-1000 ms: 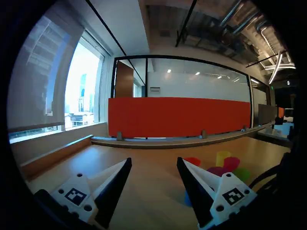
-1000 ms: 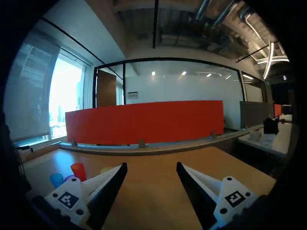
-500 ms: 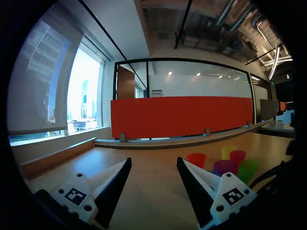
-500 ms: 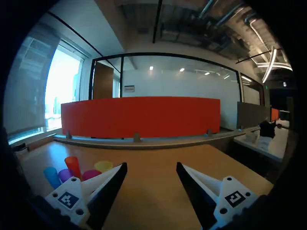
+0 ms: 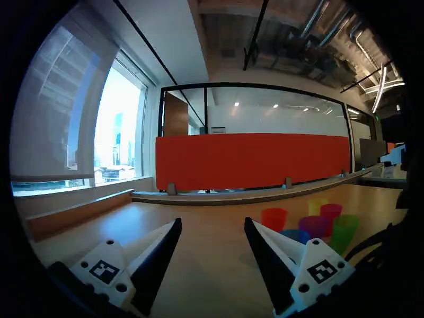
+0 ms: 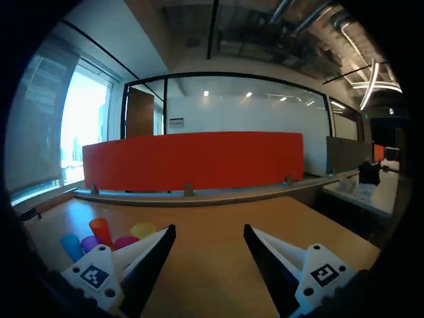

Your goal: Pour water

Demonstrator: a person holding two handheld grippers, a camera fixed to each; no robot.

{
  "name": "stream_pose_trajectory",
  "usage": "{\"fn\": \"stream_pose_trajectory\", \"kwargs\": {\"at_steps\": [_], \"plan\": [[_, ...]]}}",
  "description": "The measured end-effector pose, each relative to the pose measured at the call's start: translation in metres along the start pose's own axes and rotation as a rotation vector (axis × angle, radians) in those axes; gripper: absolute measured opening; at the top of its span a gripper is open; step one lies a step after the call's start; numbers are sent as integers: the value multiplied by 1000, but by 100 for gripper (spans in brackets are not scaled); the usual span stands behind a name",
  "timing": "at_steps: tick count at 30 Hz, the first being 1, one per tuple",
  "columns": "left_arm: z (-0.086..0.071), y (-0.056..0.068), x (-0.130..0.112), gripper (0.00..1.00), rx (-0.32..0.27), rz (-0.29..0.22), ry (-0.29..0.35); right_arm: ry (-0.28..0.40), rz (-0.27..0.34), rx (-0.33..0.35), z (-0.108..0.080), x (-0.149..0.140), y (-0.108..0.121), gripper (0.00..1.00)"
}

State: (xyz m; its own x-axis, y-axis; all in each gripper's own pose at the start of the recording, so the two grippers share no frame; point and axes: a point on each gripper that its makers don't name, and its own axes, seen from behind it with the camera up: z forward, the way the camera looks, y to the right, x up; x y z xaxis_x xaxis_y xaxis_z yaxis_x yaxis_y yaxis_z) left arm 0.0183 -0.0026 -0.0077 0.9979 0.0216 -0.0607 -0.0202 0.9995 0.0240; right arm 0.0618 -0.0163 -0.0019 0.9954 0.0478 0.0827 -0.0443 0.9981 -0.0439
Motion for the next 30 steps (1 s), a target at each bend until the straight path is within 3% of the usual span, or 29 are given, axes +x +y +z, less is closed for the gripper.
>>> {"fn": "stream_pose_trajectory", "kwargs": {"at_steps": [9,30], "plan": [[2,-5,-6,87,0,-26,-14,-4,3,-7,1,0,2,99],[6,-6,-19,87,1,-21,-60,-4,27,13,4,1,-1,99]]}}
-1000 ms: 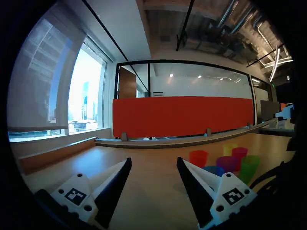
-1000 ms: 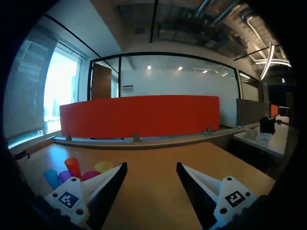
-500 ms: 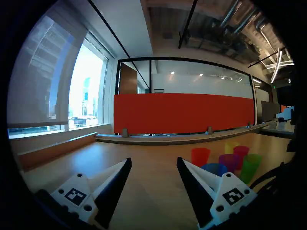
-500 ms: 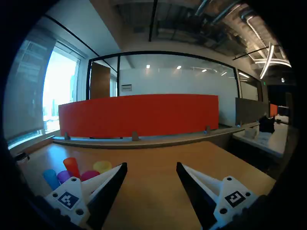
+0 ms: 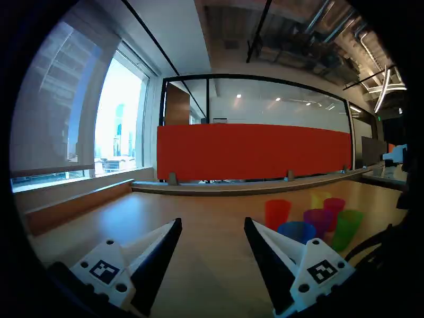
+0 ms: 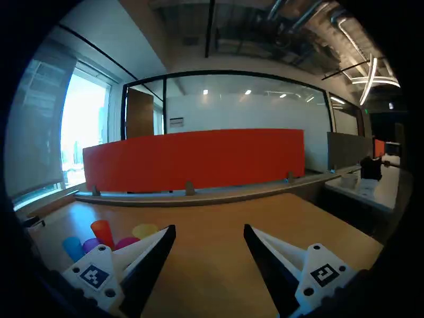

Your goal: Pour water

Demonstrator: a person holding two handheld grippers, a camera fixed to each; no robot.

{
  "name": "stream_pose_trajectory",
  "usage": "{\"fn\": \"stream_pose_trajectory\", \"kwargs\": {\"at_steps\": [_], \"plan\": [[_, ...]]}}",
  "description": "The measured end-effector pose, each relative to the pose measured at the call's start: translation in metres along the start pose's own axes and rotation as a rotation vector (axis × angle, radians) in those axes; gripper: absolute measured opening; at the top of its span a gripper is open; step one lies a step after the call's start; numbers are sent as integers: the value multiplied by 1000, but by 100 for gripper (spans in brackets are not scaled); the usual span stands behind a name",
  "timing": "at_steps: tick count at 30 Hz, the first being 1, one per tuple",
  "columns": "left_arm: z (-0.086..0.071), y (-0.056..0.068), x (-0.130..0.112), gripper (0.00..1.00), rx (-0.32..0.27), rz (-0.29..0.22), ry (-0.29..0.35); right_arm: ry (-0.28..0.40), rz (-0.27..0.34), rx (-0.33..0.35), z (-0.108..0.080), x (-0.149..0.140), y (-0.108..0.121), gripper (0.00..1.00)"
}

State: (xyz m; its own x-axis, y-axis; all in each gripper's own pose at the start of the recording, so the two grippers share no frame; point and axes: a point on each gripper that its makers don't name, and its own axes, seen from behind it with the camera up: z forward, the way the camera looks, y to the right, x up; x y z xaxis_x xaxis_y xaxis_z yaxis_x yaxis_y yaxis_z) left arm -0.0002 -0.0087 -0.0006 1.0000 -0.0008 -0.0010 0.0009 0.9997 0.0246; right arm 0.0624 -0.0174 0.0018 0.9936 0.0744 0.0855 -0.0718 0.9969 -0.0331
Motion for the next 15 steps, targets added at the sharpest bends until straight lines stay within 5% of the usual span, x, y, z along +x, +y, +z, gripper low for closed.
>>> {"fn": "stream_pose_trajectory", "kwargs": {"at_steps": [9,15], "plan": [[0,0,0,98,-1,1,-1,39,-19,28,-7,11,-7,99],[0,0,0,99,0,1,-1,85,-87,22,-7,12,-6,99]]}}
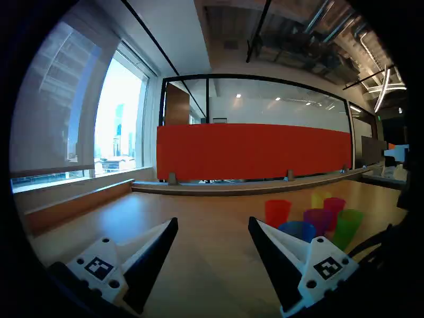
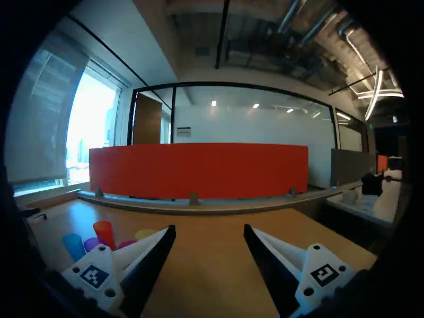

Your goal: Pour water

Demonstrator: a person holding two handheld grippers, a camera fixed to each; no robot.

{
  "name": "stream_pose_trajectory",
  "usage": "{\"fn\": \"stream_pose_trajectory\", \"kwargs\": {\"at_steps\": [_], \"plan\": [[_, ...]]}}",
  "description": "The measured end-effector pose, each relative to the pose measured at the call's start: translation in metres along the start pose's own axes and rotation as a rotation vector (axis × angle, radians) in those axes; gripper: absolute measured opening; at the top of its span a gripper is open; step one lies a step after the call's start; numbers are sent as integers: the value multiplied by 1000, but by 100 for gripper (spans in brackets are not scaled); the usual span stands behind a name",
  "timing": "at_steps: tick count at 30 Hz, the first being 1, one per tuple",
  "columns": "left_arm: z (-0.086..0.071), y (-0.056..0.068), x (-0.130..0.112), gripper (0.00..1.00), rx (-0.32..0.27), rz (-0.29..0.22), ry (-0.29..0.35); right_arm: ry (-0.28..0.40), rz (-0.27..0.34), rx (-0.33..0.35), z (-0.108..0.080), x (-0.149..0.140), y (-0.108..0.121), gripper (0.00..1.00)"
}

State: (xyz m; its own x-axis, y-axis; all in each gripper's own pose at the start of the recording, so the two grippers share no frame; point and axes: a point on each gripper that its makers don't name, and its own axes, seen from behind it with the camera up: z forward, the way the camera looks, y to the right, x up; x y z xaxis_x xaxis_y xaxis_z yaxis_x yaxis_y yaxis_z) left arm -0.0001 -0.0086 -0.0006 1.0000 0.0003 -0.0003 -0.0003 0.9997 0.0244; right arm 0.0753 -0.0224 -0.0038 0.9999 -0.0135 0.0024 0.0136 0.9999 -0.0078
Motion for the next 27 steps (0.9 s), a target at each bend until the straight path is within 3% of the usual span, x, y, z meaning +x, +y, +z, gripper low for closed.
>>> {"fn": "stream_pose_trajectory", "kwargs": {"at_steps": [6,15,27], "plan": [[0,0,0,99,0,0,0,48,-34,7,4,-8,-3,99],[0,0,0,99,0,0,0,37,37,13,4,-36,2,99],[0,1,0,99,0,0,0,17,-10,1,4,-61,10,99]]}}
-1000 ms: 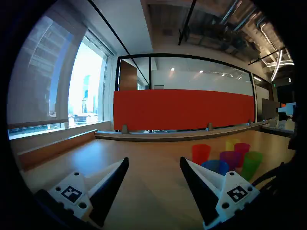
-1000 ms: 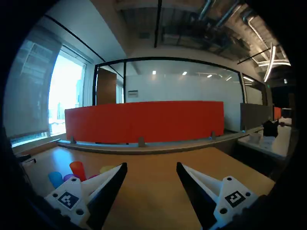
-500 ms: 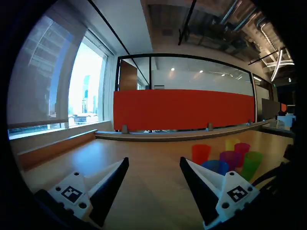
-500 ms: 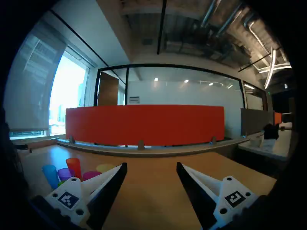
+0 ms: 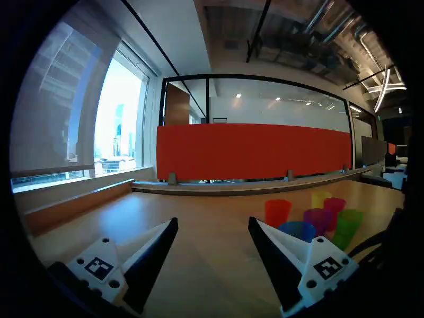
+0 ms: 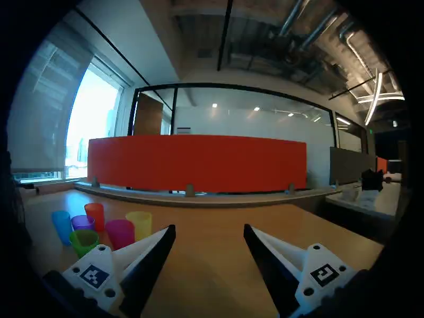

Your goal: Pour water

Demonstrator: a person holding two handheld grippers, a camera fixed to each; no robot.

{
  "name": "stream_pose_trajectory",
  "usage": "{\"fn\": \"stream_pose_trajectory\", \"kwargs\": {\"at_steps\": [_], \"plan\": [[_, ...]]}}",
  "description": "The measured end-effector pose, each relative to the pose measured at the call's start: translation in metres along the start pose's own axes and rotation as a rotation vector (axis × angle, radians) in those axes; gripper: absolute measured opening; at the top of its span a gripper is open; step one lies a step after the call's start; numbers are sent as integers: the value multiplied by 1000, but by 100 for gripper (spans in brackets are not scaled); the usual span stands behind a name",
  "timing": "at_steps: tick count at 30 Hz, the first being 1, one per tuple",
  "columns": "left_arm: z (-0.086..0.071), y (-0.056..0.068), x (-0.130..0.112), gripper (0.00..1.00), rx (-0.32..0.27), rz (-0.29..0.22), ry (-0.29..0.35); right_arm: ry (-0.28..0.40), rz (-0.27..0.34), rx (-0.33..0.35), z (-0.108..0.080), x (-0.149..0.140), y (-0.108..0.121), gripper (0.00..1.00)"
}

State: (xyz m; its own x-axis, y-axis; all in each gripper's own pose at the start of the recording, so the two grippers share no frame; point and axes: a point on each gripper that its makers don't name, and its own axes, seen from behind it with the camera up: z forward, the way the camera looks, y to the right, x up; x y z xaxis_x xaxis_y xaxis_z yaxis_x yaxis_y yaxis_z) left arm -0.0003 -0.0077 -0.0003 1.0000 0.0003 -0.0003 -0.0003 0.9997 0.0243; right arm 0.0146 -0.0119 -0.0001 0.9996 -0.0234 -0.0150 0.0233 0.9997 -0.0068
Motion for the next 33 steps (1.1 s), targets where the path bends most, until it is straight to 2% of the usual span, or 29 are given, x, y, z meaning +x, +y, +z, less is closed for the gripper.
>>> {"fn": "stream_pose_trajectory", "kwargs": {"at_steps": [15,33], "plan": [[0,1,0,99,0,0,0,-22,29,3,1,-16,4,99],[0,1,0,99,0,0,0,-14,23,6,-2,-14,3,99]]}}
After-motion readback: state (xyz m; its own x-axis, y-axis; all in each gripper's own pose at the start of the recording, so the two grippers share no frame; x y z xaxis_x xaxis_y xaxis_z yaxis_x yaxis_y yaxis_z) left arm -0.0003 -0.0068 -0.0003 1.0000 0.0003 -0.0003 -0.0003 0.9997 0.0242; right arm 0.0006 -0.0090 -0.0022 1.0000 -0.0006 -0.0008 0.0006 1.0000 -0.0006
